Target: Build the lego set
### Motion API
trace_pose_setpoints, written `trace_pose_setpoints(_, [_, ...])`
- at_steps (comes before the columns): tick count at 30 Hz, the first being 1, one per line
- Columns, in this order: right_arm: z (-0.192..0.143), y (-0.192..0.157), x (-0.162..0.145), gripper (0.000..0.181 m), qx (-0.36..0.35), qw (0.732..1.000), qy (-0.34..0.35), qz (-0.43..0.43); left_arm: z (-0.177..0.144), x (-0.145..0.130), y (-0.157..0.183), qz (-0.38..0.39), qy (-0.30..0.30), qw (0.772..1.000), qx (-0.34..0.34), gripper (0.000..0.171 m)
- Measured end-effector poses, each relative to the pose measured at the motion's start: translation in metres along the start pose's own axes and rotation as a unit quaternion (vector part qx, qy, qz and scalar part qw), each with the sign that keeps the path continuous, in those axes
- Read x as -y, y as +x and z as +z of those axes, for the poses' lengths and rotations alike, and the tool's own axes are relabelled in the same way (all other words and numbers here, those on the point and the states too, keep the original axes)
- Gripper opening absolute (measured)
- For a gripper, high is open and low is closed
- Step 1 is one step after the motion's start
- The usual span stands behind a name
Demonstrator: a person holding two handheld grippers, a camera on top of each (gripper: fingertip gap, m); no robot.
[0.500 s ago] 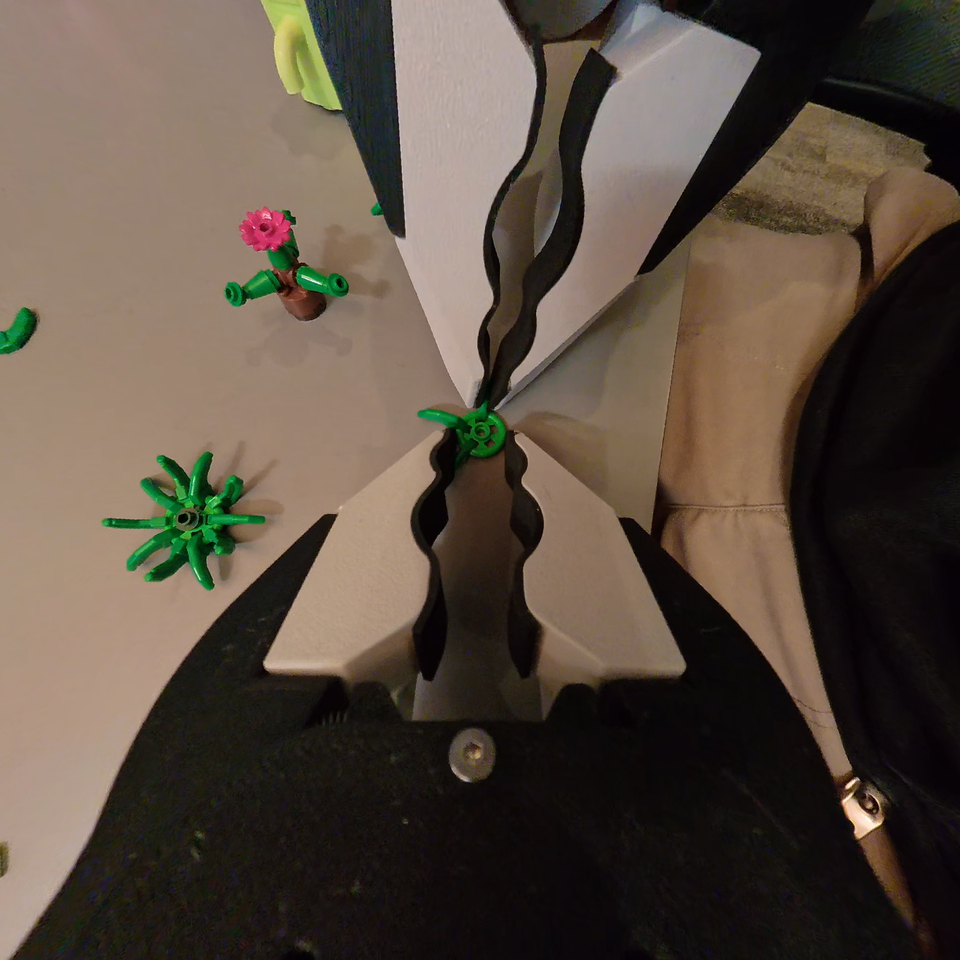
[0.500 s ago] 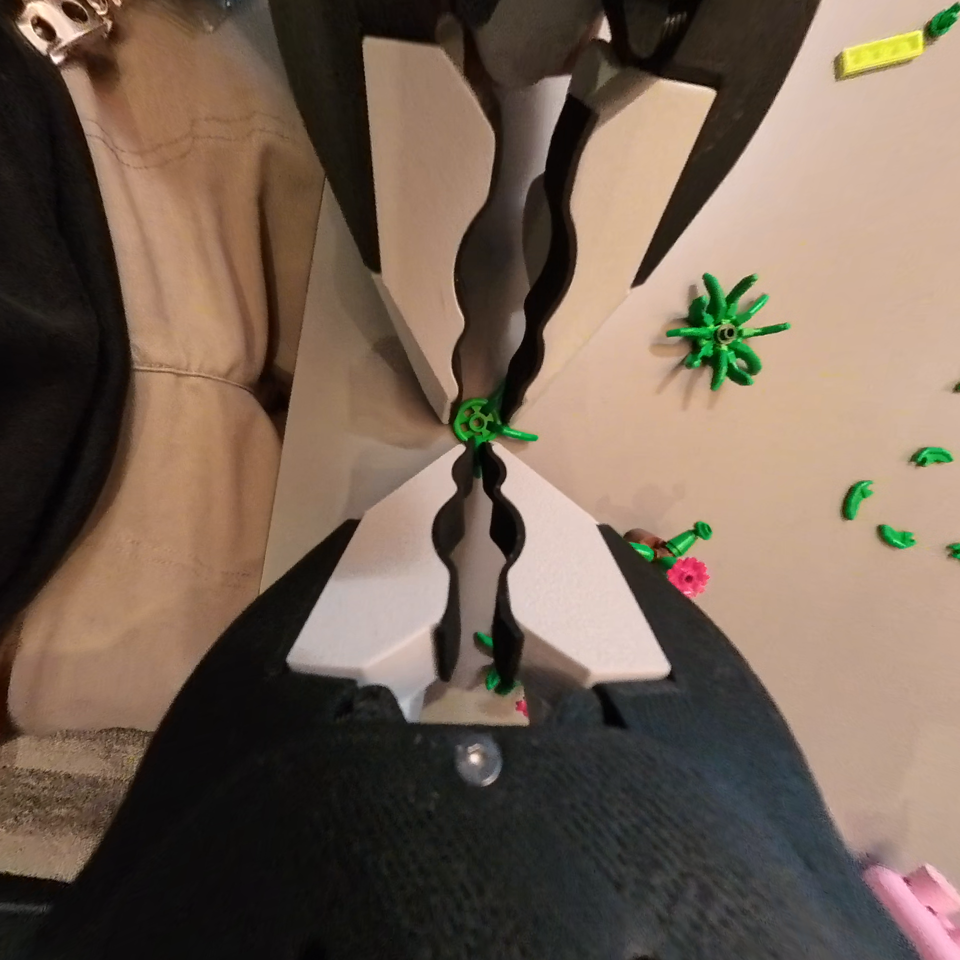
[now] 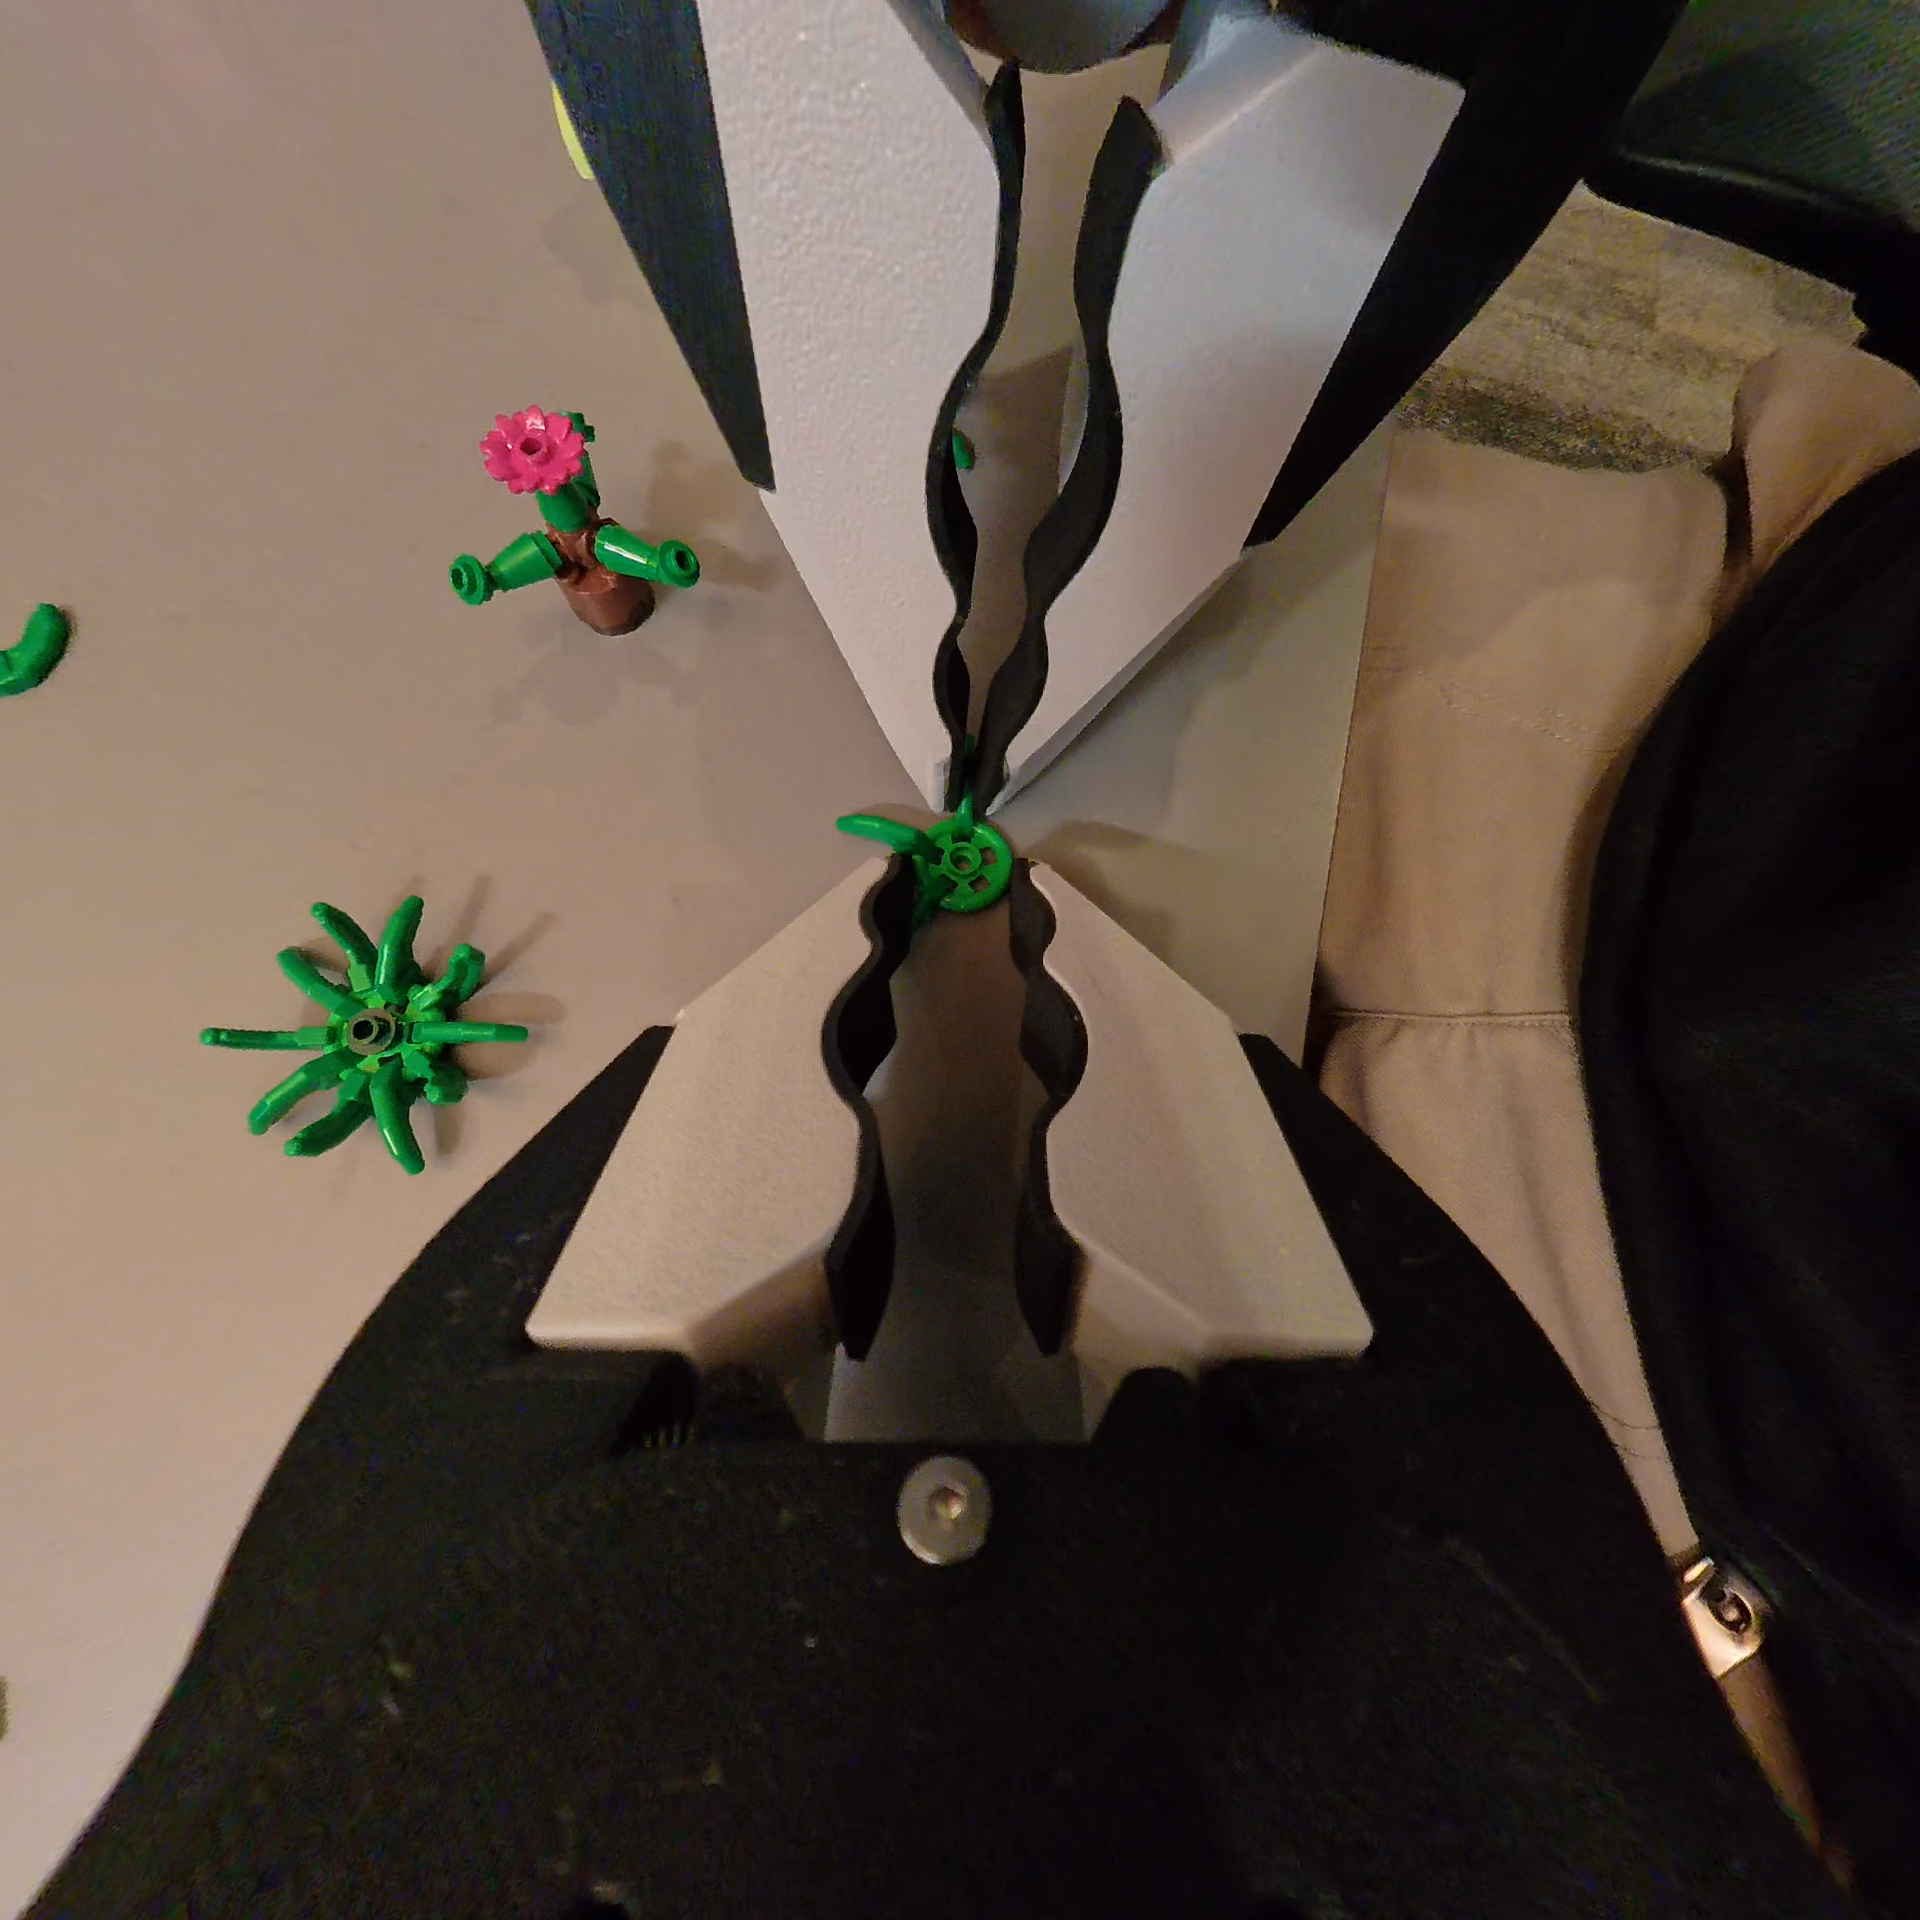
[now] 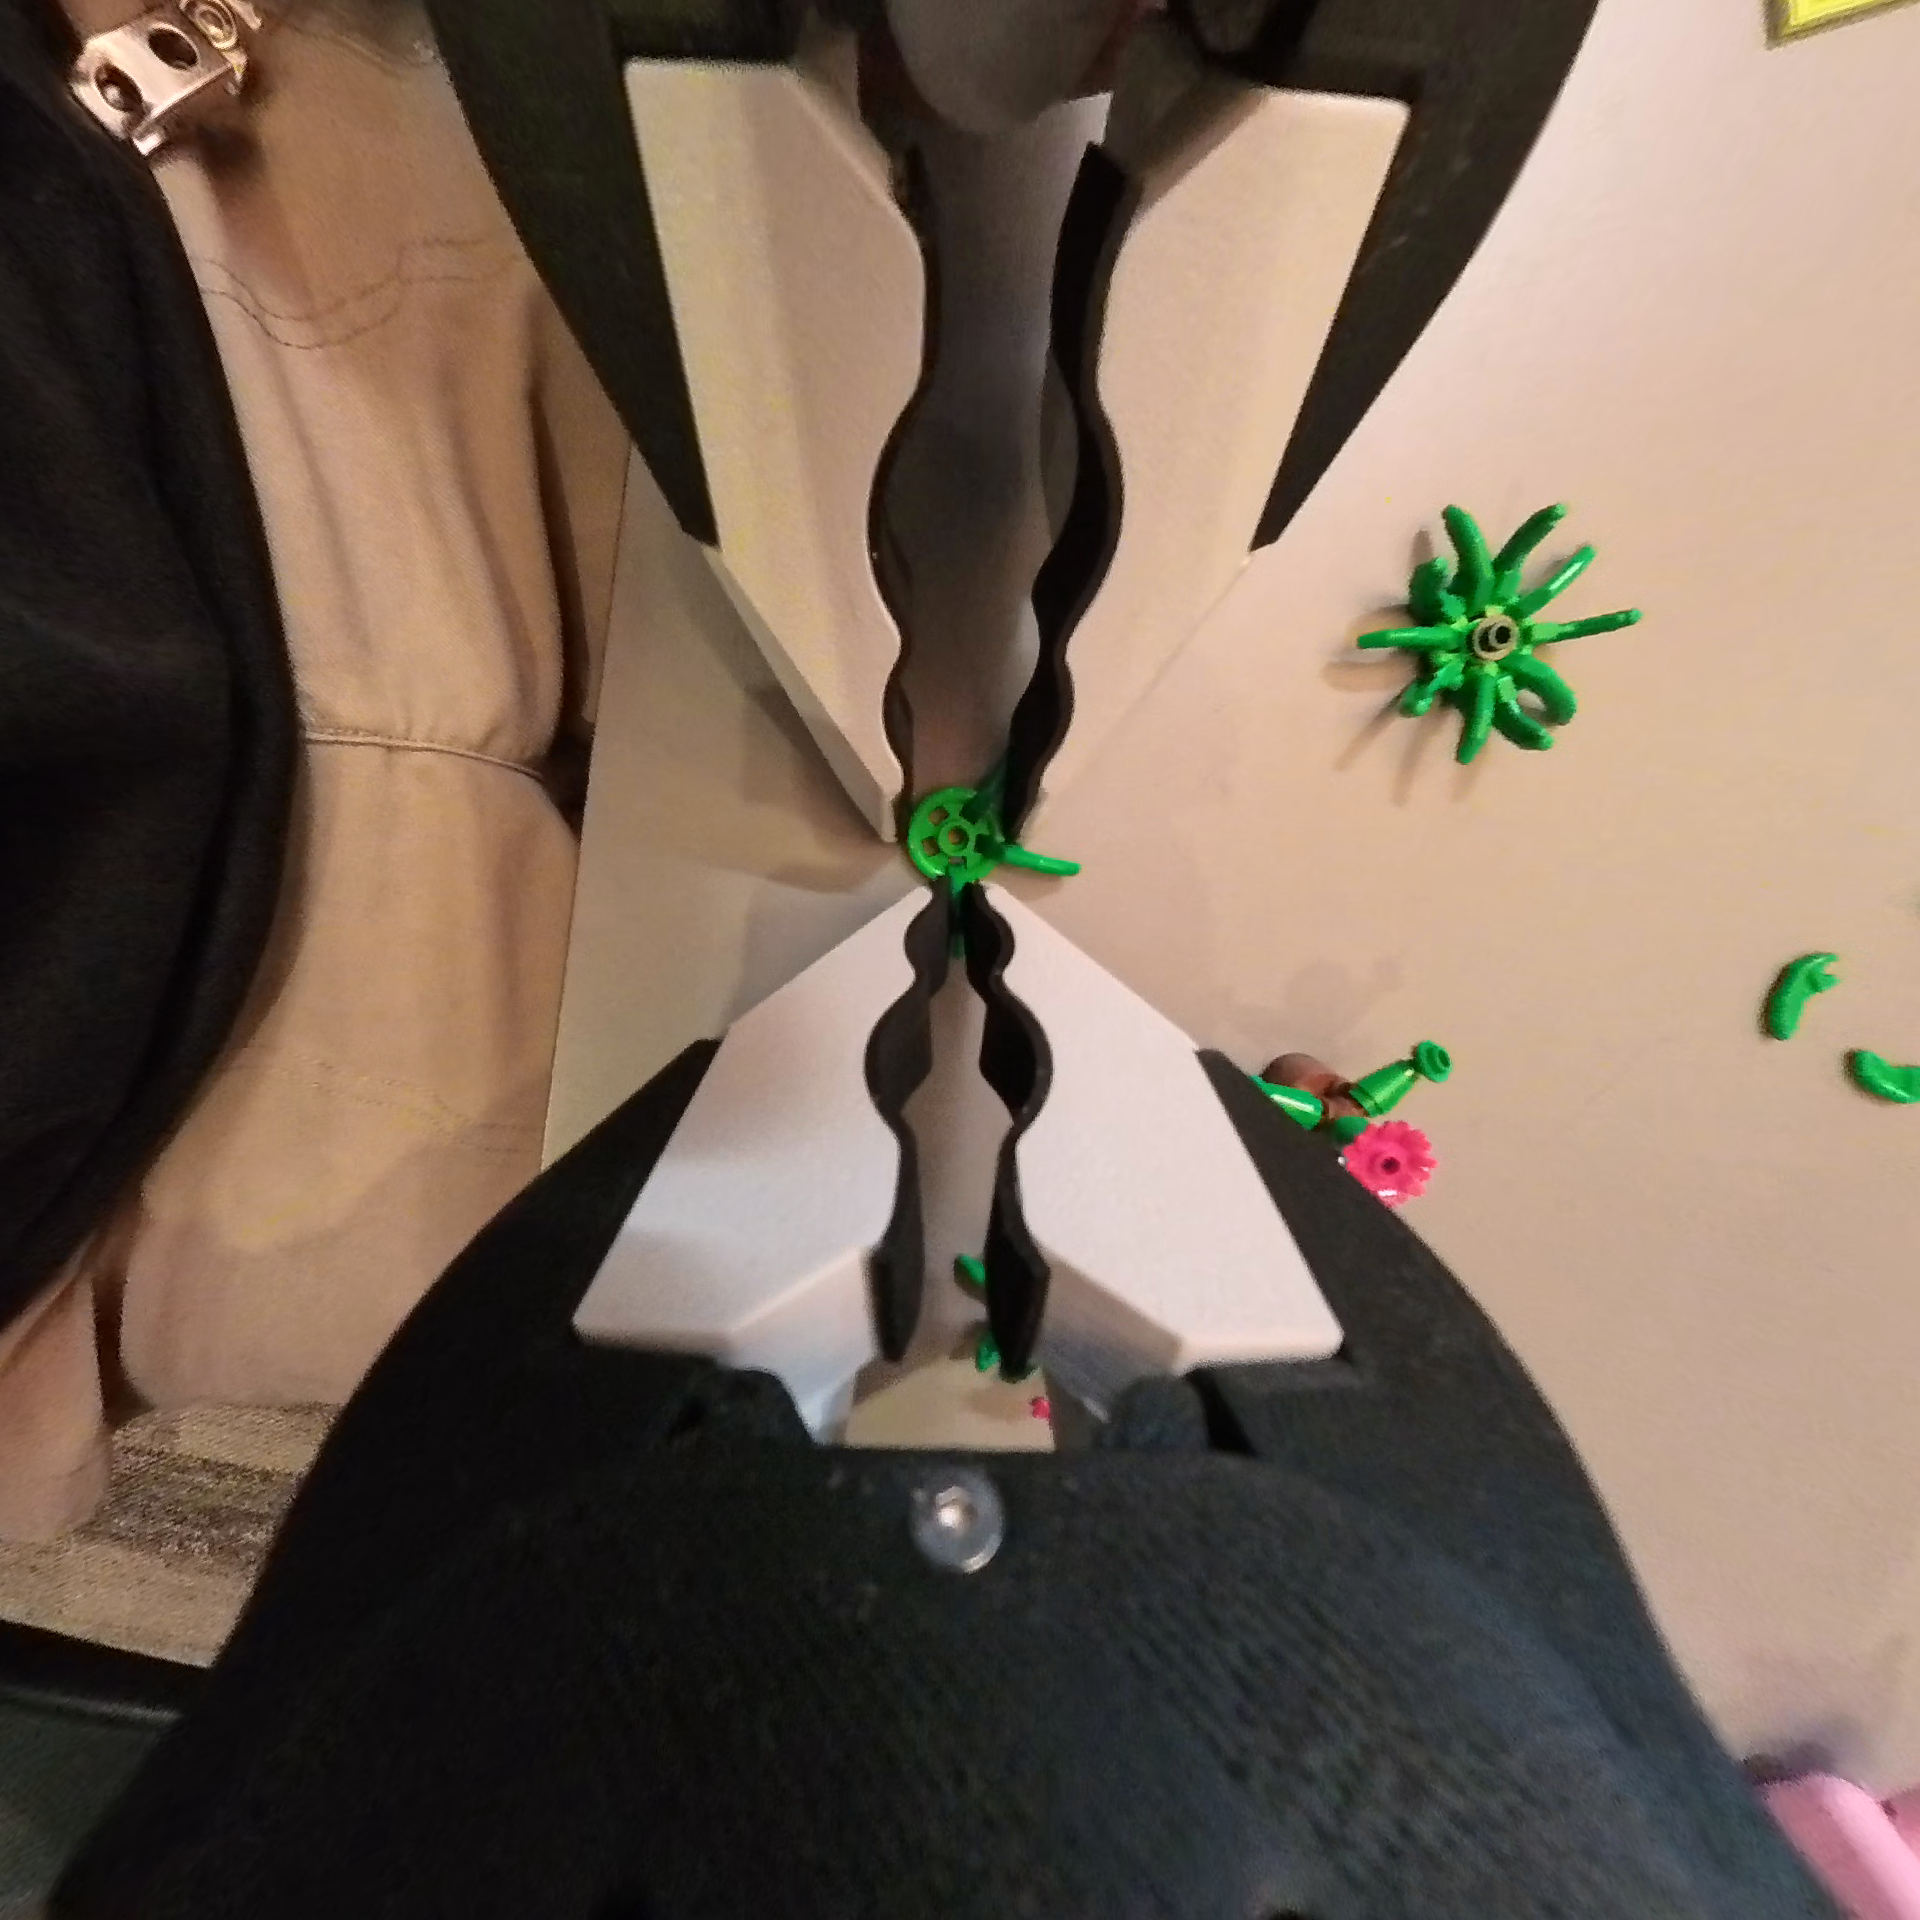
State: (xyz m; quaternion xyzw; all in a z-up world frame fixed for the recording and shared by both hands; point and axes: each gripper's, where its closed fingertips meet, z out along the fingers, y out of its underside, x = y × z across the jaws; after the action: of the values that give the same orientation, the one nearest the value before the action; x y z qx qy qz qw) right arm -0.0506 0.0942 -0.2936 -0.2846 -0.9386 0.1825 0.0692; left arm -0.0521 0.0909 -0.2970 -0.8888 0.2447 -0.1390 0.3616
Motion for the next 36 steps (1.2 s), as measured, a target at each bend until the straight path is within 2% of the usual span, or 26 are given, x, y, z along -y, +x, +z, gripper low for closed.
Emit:
trace_pose_setpoints(6, [0.002, 0.000, 0.000, 0.000, -0.002, 1.000, -0.010, -0.001, 0.000, 0.000, 0.000, -0.010, 0.000, 1.000, -0.005, 0.019])
trace_pose_setpoints(12, [0.001, 0.000, 0.000, 0.000, 0.001, 1.000, 0.011, 0.023, 0.000, 0.000, 0.000, -0.012, 0.000, 1.000, -0.007, 0.019])
trace_pose_setpoints(21, [-0.002, -0.001, -0.007, 0.007, -0.055, 0.996, 0.038, 0.056, 0.000, 0.000, 0.001, -0.009, 0.000, 1.000, -0.007, 0.019])
trace_pose_setpoints(25, [-0.017, -0.001, -0.002, 0.011, -0.054, 0.990, 0.099, 0.088, 0.000, 0.000, 0.001, -0.009, 0.000, 1.000, -0.008, 0.019])
trace_pose_setpoints(27, [-0.023, 0.000, 0.005, 0.010, -0.064, 0.986, 0.127, 0.089, 0.000, 0.000, 0.001, -0.009, 0.000, 1.000, -0.008, 0.019])
trace_pose_setpoints(30, [-0.022, 0.003, 0.008, 0.002, -0.087, 0.986, 0.129, 0.066, 0.000, 0.000, 0.001, -0.010, 0.000, 1.000, -0.009, 0.019])
trace_pose_setpoints(34, [-0.008, 0.001, 0.003, 0.000, -0.072, 0.989, 0.107, 0.067, 0.000, 0.000, 0.001, -0.013, 0.000, 1.000, -0.011, 0.019])
trace_pose_setpoints(36, [-0.010, 0.001, 0.004, 0.000, -0.066, 0.988, 0.118, 0.074, 0.000, 0.000, 0.001, -0.015, 0.000, 1.000, -0.012, 0.019])
